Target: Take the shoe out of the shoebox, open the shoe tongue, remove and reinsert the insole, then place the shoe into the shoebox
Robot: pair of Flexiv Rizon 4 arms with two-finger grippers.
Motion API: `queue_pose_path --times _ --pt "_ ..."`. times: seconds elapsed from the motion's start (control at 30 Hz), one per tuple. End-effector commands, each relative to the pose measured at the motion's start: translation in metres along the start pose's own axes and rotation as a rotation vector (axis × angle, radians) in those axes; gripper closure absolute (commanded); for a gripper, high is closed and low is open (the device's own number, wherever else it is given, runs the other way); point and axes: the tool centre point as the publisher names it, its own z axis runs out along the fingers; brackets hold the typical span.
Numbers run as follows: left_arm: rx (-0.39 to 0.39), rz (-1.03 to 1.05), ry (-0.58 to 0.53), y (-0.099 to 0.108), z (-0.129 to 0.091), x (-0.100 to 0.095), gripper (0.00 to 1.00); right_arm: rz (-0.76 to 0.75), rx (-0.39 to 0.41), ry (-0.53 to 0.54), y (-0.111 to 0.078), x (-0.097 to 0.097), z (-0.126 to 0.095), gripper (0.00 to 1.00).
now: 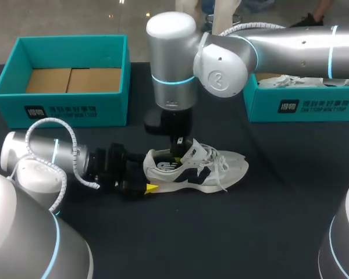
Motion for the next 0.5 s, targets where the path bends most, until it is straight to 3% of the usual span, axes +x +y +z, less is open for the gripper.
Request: queue_pose_path --times 0.03,0.5 --pt "-0.002 -0.001 -0.002 0.004 0.004 -0.001 1.00 0.006 0.009 -0.024 -0.004 -0.001 -0.012 1.00" --pt "-0.002 -0.001 -0.002 0.004 0.004 -0.001 1.00 0.054 0.017 -0.060 -0.026 -0.007 -0.031 1.00"
